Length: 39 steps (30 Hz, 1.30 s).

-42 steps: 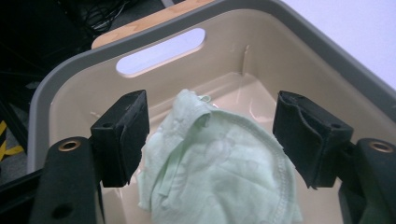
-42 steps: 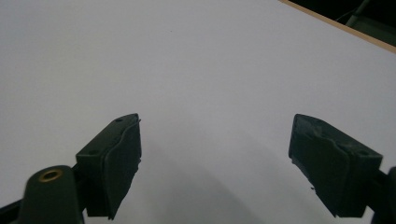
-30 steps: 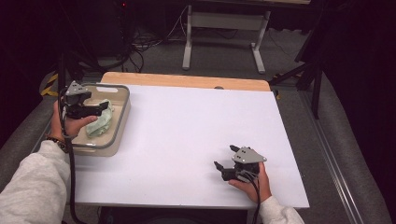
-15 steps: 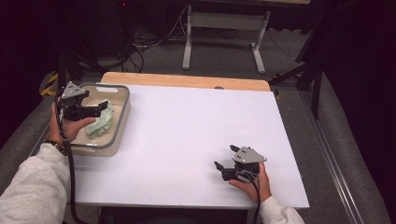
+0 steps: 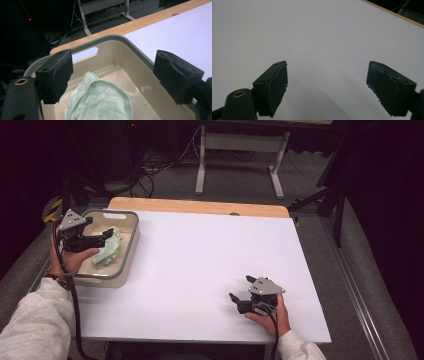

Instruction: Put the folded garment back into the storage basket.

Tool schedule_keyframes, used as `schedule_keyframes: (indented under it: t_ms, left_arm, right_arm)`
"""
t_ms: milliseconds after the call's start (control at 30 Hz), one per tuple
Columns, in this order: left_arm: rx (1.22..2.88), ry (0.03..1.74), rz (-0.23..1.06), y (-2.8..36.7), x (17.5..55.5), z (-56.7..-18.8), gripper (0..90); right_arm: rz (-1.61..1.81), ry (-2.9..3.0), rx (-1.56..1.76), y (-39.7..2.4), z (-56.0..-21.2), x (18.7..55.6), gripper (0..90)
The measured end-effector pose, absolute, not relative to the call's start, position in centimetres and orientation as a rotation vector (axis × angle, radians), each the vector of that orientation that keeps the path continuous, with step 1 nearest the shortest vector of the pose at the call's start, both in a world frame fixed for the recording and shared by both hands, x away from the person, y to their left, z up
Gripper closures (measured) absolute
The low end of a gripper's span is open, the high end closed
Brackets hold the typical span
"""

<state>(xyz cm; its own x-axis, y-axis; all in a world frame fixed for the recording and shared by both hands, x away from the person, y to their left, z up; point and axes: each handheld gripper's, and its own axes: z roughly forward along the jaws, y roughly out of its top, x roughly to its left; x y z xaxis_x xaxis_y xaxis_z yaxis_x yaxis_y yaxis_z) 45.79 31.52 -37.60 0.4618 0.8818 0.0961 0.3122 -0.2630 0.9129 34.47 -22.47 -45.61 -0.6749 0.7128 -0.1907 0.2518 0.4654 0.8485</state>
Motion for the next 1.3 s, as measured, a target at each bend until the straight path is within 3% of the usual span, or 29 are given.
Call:
schedule_keyframes:
  t_ms: [1300]
  left_arm:
    - [1.691,0.835,0.814,29.5,41.4,-36.2,13.6]
  right_arm:
    - [1.147,2.176,0.797,-22.6,-45.5,34.4,17.7]
